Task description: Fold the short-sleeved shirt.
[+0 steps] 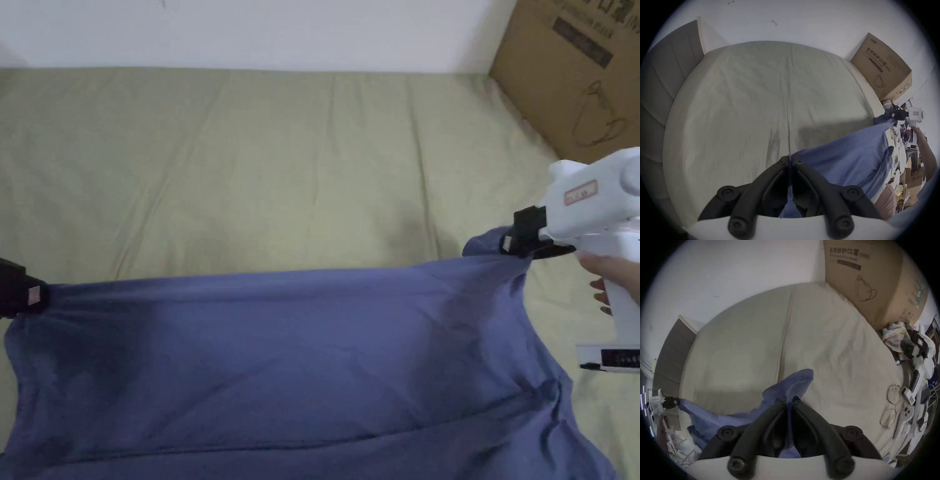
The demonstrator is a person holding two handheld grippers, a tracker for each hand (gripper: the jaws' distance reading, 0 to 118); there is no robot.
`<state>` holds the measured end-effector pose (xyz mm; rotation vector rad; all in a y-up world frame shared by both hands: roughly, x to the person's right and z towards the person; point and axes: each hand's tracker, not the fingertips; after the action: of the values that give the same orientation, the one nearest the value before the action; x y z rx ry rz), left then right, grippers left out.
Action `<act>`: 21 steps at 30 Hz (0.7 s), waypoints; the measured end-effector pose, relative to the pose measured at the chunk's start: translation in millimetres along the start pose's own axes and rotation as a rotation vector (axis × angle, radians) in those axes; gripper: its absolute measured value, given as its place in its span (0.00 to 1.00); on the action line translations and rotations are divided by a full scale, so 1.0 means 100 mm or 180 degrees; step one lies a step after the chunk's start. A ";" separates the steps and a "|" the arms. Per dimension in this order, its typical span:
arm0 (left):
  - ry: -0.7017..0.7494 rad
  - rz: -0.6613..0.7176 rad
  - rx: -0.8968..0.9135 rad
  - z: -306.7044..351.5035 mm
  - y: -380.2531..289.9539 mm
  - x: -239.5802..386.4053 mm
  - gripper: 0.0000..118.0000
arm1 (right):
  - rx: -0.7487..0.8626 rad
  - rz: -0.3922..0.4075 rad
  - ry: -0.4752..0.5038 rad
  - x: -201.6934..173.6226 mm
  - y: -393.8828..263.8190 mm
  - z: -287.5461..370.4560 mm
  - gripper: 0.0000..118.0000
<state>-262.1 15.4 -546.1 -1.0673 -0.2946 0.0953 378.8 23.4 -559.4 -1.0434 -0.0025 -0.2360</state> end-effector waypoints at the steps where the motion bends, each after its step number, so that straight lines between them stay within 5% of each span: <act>1: -0.0015 -0.0003 0.0017 0.10 -0.07 0.03 0.02 | 0.0027 0.0008 0.0024 0.04 -0.10 0.15 0.02; 8: -0.0205 0.0000 0.0018 0.68 -0.92 0.16 0.02 | 0.0020 -0.0097 0.0210 0.27 -1.14 0.86 0.02; 21: -0.0233 0.0379 -0.0271 0.26 -2.16 0.06 0.03 | -0.0307 -0.0622 0.0154 0.66 -2.47 0.40 0.06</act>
<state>-277.9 -65.3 -344.1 -1.1672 -0.3031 0.2307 399.9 -73.6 -320.3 -1.1342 -0.0499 -0.4422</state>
